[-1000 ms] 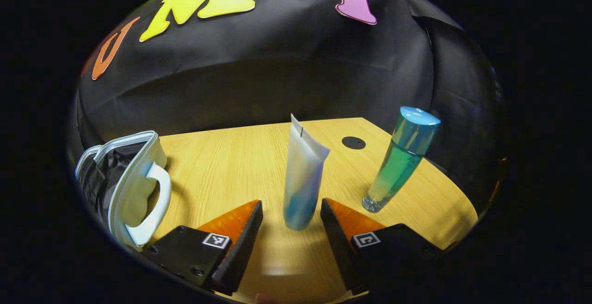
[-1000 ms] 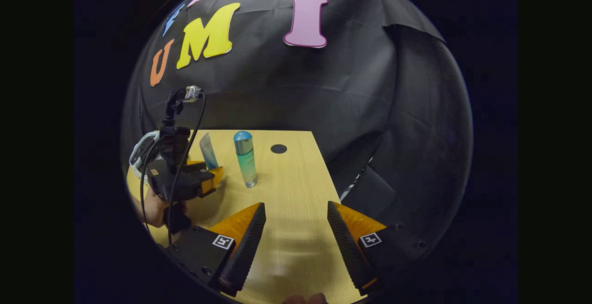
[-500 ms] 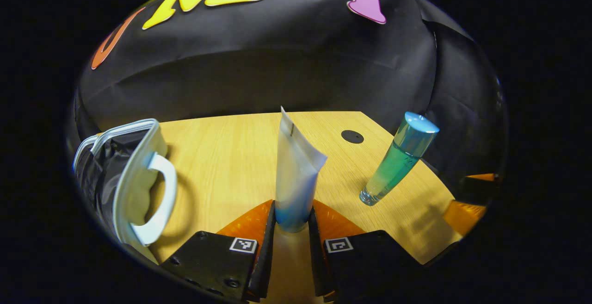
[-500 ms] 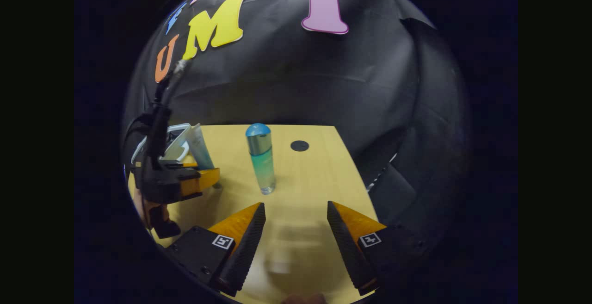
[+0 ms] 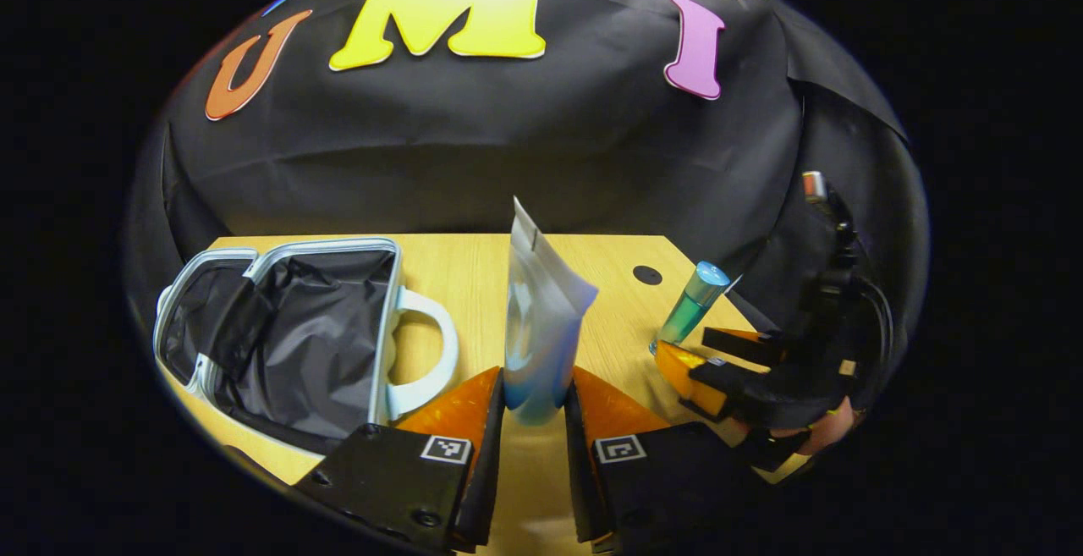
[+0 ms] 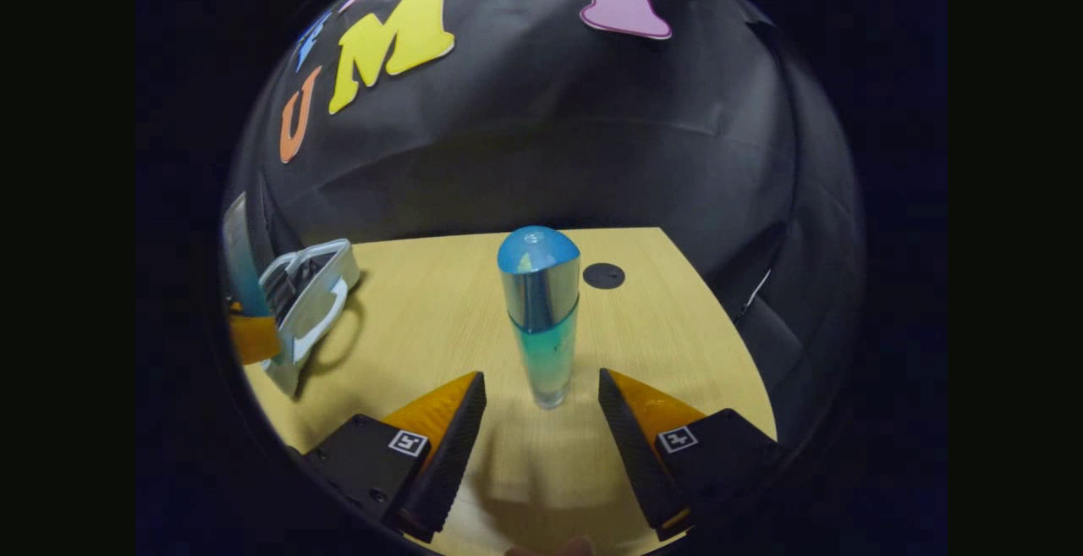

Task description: First open the suitcase, pack the skin care products into it, and then close the suitcase.

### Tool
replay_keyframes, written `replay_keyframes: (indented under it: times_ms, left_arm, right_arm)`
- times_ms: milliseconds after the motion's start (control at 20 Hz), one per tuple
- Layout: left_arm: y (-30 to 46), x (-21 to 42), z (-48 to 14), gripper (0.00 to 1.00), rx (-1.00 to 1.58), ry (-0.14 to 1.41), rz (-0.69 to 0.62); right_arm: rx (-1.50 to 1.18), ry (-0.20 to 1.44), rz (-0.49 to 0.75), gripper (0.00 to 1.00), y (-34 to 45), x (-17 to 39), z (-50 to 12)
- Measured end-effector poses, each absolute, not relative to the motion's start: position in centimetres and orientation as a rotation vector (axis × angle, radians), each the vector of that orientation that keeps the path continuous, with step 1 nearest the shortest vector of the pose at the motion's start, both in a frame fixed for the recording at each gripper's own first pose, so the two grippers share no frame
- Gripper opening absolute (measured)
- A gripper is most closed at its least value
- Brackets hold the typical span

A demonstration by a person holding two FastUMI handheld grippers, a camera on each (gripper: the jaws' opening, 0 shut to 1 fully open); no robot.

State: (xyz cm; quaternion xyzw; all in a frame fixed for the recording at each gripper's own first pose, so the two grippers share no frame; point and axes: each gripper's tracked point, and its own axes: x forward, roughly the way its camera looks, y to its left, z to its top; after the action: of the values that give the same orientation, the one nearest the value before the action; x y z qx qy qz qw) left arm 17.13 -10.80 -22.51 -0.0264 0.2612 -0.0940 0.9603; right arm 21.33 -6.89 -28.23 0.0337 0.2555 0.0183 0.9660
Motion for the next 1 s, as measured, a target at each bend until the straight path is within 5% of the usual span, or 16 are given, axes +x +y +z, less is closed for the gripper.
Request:
replay_keyframes:
  times_ms: [150, 450, 1000]
  left_arm:
    - [-9.3, 16.5, -21.7, 0.39, -0.055, 0.526, -0.178]
    - [-4.3, 16.1, -21.4, 0.39, -0.072, 0.528, -0.110]
    - [8.7, 17.9, -23.0, 0.39, -0.113, 0.607, -0.041]
  right_arm:
    - [0.085, 0.528, 0.023, 0.80, -6.5, 22.8, -29.3]
    - [0.059, 0.541, -0.018, 0.38, -7.3, 23.2, -29.4]
    - [0.120, 0.544, 0.112, 0.33, -0.3, 16.4, -20.3]
